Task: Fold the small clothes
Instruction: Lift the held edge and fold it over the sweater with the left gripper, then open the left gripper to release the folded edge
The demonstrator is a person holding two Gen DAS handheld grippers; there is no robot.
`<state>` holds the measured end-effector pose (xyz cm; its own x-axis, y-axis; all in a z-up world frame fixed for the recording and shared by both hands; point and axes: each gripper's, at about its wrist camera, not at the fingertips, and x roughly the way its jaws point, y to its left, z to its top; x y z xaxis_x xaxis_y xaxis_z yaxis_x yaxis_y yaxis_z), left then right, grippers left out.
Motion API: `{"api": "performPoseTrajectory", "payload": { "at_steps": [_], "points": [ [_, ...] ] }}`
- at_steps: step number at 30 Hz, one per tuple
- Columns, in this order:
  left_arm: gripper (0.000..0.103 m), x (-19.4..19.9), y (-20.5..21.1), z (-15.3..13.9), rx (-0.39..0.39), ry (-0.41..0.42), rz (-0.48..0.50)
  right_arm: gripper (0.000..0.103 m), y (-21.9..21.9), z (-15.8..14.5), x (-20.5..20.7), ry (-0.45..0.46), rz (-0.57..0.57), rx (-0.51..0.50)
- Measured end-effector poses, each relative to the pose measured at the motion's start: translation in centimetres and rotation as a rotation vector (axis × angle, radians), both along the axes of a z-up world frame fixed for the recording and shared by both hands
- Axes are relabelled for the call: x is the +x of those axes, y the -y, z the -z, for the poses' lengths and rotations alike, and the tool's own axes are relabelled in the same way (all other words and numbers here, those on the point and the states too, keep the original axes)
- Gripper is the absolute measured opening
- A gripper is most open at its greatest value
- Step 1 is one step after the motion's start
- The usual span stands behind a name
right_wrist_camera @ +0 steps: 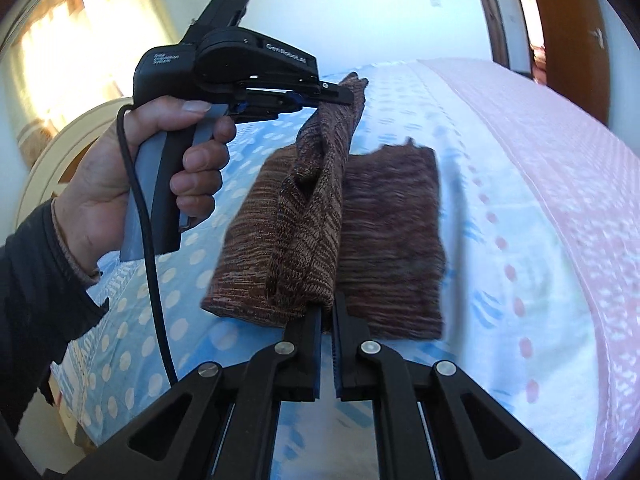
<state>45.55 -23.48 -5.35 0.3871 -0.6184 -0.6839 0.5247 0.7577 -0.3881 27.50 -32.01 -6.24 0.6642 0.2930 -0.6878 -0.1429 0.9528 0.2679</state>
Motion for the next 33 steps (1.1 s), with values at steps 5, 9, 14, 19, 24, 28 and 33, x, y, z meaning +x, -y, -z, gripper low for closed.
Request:
{"api": "performPoseTrajectory", "payload": {
  "at_steps": [5, 9, 14, 19, 24, 28, 33],
  "points": [
    [0.007, 0.1, 2.9, 2.0, 0.059, -0.018, 0.013, 0.003, 2.0, 1.5, 0.0, -0.061, 0.039, 0.063],
    [0.007, 0.0, 4.9, 3.3, 0.131, 0.001, 0.013, 0.003, 3.7, 3.0, 0.8, -0.123, 0.062, 0.131],
    [0.028, -0.5, 5.5, 4.2, 0.230, 0.042, -0.067, 0.004, 5.6, 4.4, 1.7, -0.176, 0.079, 0.212],
    [0.062, -4.3, 3.2, 2.0, 0.200, 0.160, -0.073, 0.004, 6.5, 4.8, 1.8, -0.186, 0.074, 0.263],
    [0.071, -8.4, -1.6, 2.0, 0.280, 0.300, -0.125, 0.006, 7.0, 4.6, 1.3, -0.167, 0.075, 0.275],
    [0.071, -10.1, -4.0, 5.8, 0.487, 0.335, -0.163, 0.041, 7.5, 3.5, 0.4, -0.106, 0.129, 0.195],
    [0.083, -10.1, -8.8, 7.7, 0.319, 0.230, -0.223, 0.043, 7.3, -0.2, -1.0, 0.056, 0.248, 0.039]
  ]
}}
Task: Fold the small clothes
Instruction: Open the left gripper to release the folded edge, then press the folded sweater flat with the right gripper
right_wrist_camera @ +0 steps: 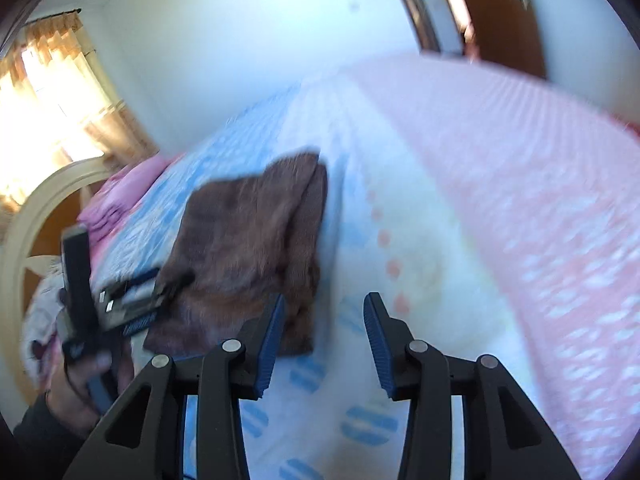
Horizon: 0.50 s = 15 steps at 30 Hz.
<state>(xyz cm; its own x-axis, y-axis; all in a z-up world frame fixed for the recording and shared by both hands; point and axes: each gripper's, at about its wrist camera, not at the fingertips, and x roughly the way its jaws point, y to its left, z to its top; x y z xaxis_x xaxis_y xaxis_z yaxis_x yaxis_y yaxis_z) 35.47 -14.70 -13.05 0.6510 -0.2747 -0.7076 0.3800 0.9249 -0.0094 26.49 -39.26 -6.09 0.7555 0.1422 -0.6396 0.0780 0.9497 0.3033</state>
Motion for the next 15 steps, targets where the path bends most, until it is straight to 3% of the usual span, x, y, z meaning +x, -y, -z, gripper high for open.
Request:
{"api": "performPoseTrajectory", "payload": {
  "at_steps": [4, 8, 11, 14, 15],
  "points": [
    [0.086, -0.1, -1.6, -0.2, -0.115, -0.035, -0.024, 0.042, -3.8, -2.1, 2.0, 0.029, -0.112, -0.077],
    [0.090, -0.8, -2.1, 0.3, -0.148, -0.047, -0.056, 0.042, -9.4, -2.9, 7.3, 0.000, -0.289, -0.163],
    [0.092, -1.1, -2.8, 1.2, -0.163, -0.093, -0.083, 0.042, -12.9, -2.2, 13.0, -0.059, -0.336, -0.271],
    [0.093, -1.4, -3.3, 1.6, -0.196, -0.128, -0.072, 0.037, -16.0, -0.6, 17.6, -0.084, -0.323, -0.447],
    [0.093, -1.4, -3.5, 1.7, -0.211, -0.134, -0.073, 0.037, -16.9, 0.3, 19.4, -0.098, -0.344, -0.458]
  ]
}}
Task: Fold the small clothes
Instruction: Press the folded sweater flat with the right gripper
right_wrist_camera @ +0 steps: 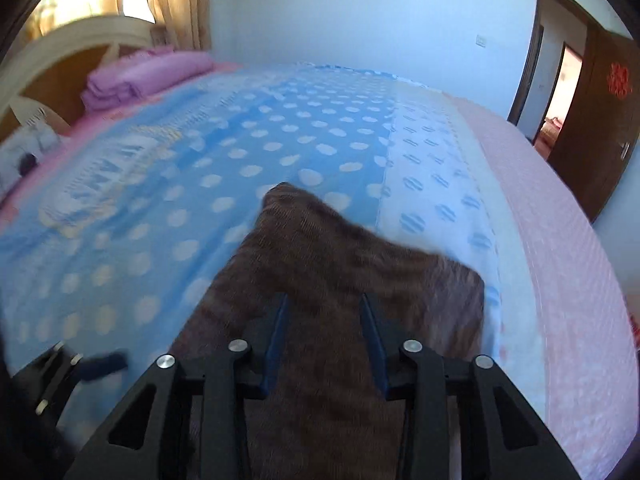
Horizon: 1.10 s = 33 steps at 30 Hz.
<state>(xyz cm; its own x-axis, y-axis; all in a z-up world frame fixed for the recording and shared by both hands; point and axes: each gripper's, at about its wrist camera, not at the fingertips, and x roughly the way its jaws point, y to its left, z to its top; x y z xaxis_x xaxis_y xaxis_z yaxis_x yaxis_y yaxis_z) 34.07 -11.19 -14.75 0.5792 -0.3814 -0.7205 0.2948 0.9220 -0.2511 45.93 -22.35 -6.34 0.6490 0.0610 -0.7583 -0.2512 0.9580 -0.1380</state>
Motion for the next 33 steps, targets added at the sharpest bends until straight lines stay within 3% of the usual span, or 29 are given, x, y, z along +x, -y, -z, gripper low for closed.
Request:
{"api": "performPoseTrajectory", "payload": {
  "at_steps": [2, 3, 4, 7, 10, 11, 13, 17, 23, 24, 28, 33],
  "points": [
    [0.093, -0.1, -0.7, 0.0, -0.028, -0.001, -0.017, 0.036, -2.8, 1.8, 2.1, -0.068, -0.050, -0.023],
    [0.093, -0.2, -0.9, 0.1, -0.039, -0.004, -0.028, 0.027, -3.7, 2.8, 2.6, -0.097, -0.071, -0.041],
    [0.093, -0.1, -1.2, 0.2, -0.051, -0.009, -0.039, 0.012, -4.7, 3.6, 3.0, -0.106, -0.099, -0.049],
    [0.093, -0.1, -1.7, 0.3, -0.076, -0.015, -0.050, 0.009, -6.7, 4.0, 2.9, -0.060, -0.132, -0.090],
    [0.096, -0.2, -1.4, 0.3, -0.062, -0.012, -0.045, 0.013, -5.7, 3.3, 2.8, -0.062, -0.096, -0.048],
    [0.099, -0.3, -1.3, 0.2, -0.053, -0.008, -0.046, 0.017, -5.1, 2.7, 2.3, -0.046, -0.082, -0.028],
    [0.102, -0.3, -1.2, 0.2, -0.038, -0.010, -0.056, 0.036, -3.5, 1.1, 0.7, -0.008, -0.078, 0.049],
    [0.103, -0.3, -1.5, 0.2, -0.049, -0.016, -0.055, 0.037, -1.6, -0.5, -3.7, 0.022, -0.105, 0.136],
    [0.103, -0.4, -2.3, 0.2, -0.069, -0.029, -0.074, 0.036, 2.7, 4.0, -7.9, -0.053, 0.025, 0.105],
    [0.103, -0.6, -2.5, 0.1, -0.073, -0.024, -0.087, 0.036, 3.9, 4.7, -8.8, -0.030, 0.025, 0.140],
    [0.103, -0.6, -3.3, -1.1, -0.095, -0.007, -0.133, 0.036, 4.4, 4.7, -10.5, 0.014, 0.020, 0.129],
    [0.103, 1.9, -2.2, -2.6, 0.008, 0.022, -0.142, 0.037, 5.8, 2.1, -9.3, 0.055, 0.026, 0.220]
  ]
}}
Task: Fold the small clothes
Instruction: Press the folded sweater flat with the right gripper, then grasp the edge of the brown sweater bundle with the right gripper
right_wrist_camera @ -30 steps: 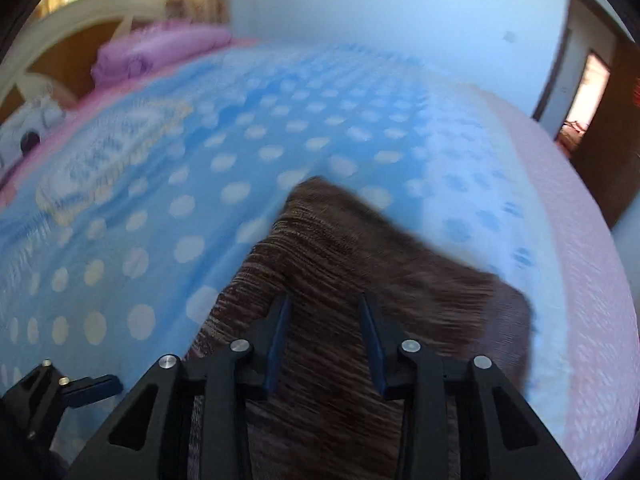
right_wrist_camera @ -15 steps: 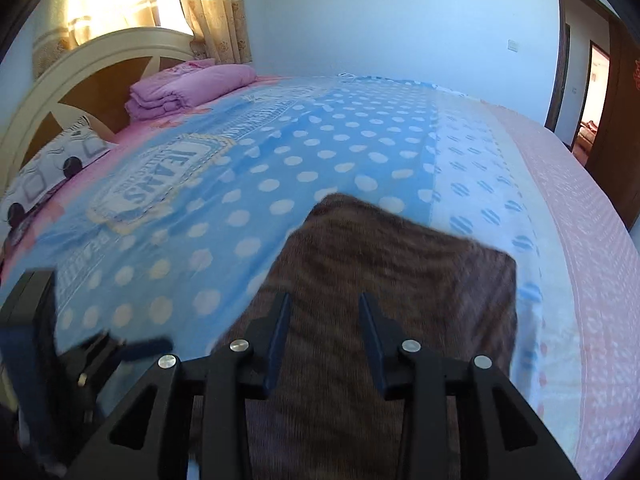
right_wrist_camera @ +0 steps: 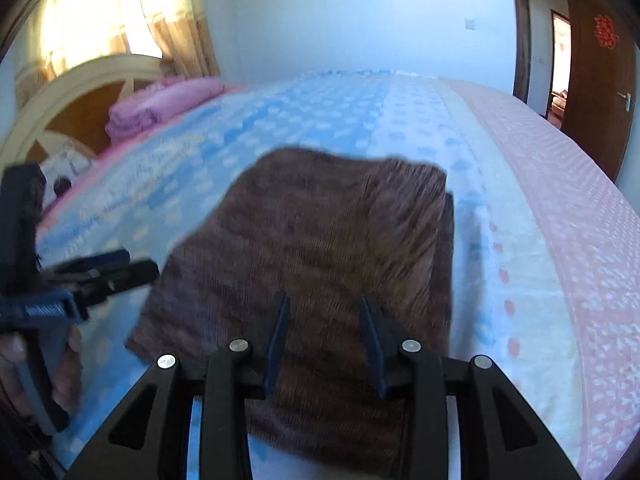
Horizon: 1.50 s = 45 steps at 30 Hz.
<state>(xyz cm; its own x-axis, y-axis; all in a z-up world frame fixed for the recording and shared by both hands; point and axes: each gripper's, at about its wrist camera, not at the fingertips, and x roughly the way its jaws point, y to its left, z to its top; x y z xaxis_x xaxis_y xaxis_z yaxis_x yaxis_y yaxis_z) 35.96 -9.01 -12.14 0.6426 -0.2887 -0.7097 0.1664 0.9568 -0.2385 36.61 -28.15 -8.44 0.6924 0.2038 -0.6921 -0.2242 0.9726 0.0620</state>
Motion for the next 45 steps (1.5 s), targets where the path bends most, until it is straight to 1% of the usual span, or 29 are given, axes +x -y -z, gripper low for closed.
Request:
{"api": "performPoseTrajectory", "payload": {
  "at_steps": [2, 4, 5, 6, 8, 9, 10, 12, 15, 17, 19, 20, 23, 24, 26, 28, 30, 33, 41, 44, 45],
  "points": [
    [0.103, 1.2, 0.5, 0.4, 0.014, -0.013, 0.005, 0.037, 0.6, -1.1, 1.5, 0.017, 0.017, 0.015],
    [0.103, 1.9, 1.1, 0.8, 0.014, -0.026, 0.003, 0.037, 0.6, -1.3, 3.5, -0.004, -0.001, 0.022],
    [0.103, 2.1, 1.6, 1.2, 0.016, -0.034, 0.008, 0.037, 0.7, -1.0, 4.5, -0.026, 0.001, 0.004],
    [0.103, 2.3, 2.2, 1.7, 0.028, -0.049, 0.021, 0.037, 1.0, -0.1, 5.8, -0.051, 0.038, -0.055],
    [0.103, 2.3, 2.8, 1.9, 0.047, -0.053, 0.045, 0.036, 2.3, 1.5, 6.9, -0.106, 0.097, -0.108],
    [0.103, 2.2, 2.9, 1.8, 0.054, -0.048, 0.048, 0.036, 3.4, 2.1, 7.0, -0.115, 0.109, -0.082],
    [0.103, 2.1, 3.0, 1.8, 0.056, -0.045, 0.052, 0.036, 4.3, 2.4, 6.8, -0.102, 0.109, -0.039],
    [0.103, 2.1, 3.0, 2.1, 0.045, -0.048, 0.066, 0.036, 5.7, 2.8, 6.2, -0.097, 0.133, -0.001],
    [0.103, 2.4, 3.2, 2.3, 0.037, -0.064, 0.078, 0.036, 7.4, 3.3, 6.0, -0.109, 0.138, 0.113],
    [0.103, 2.2, 3.4, 2.2, 0.048, -0.055, 0.082, 0.037, 7.8, 3.1, 6.1, -0.112, 0.137, 0.151],
    [0.103, 1.7, 4.0, 2.0, 0.070, -0.038, 0.101, 0.039, 8.4, 2.5, 5.9, -0.086, 0.145, 0.214],
    [0.103, 1.5, 4.4, 2.0, 0.088, -0.031, 0.110, 0.039, 8.6, 2.4, 6.1, -0.080, 0.157, 0.228],
    [0.103, 1.1, 5.4, 1.8, 0.150, -0.002, 0.118, 0.041, 8.9, 2.3, 7.5, -0.095, 0.179, 0.228],
    [0.103, 1.1, 5.5, 1.8, 0.156, -0.002, 0.121, 0.043, 8.9, 2.3, 8.2, -0.112, 0.176, 0.227],
    [0.103, 1.4, 5.2, 2.0, 0.136, -0.016, 0.124, 0.044, 9.0, 2.5, 9.4, -0.140, 0.174, 0.218],
    [0.103, 1.7, 4.7, 2.2, 0.100, -0.037, 0.129, 0.048, 9.3, 2.6, 10.5, -0.153, 0.174, 0.221],
    [0.103, 1.8, 4.6, 2.3, 0.085, -0.044, 0.131, 0.051, 9.7, 2.7, 11.3, -0.156, 0.179, 0.227],
    [0.103, 1.8, 4.8, 2.3, 0.093, -0.040, 0.132, 0.052, 10.2, 3.4, 12.3, -0.165, 0.184, 0.233],
    [0.103, 2.0, 5.1, 2.5, 0.096, -0.041, 0.143, 0.052, 10.2, 3.8, 12.9, -0.145, 0.153, 0.278],
    [0.103, 1.9, 5.2, 2.5, 0.093, -0.041, 0.144, 0.050, 9.8, 3.6, 12.6, -0.133, 0.137, 0.259],
    [0.103, 1.9, 5.1, 2.5, 0.089, -0.042, 0.143, 0.050, 9.7, 3.4, 12.3, -0.127, 0.146, 0.239]
  ]
}}
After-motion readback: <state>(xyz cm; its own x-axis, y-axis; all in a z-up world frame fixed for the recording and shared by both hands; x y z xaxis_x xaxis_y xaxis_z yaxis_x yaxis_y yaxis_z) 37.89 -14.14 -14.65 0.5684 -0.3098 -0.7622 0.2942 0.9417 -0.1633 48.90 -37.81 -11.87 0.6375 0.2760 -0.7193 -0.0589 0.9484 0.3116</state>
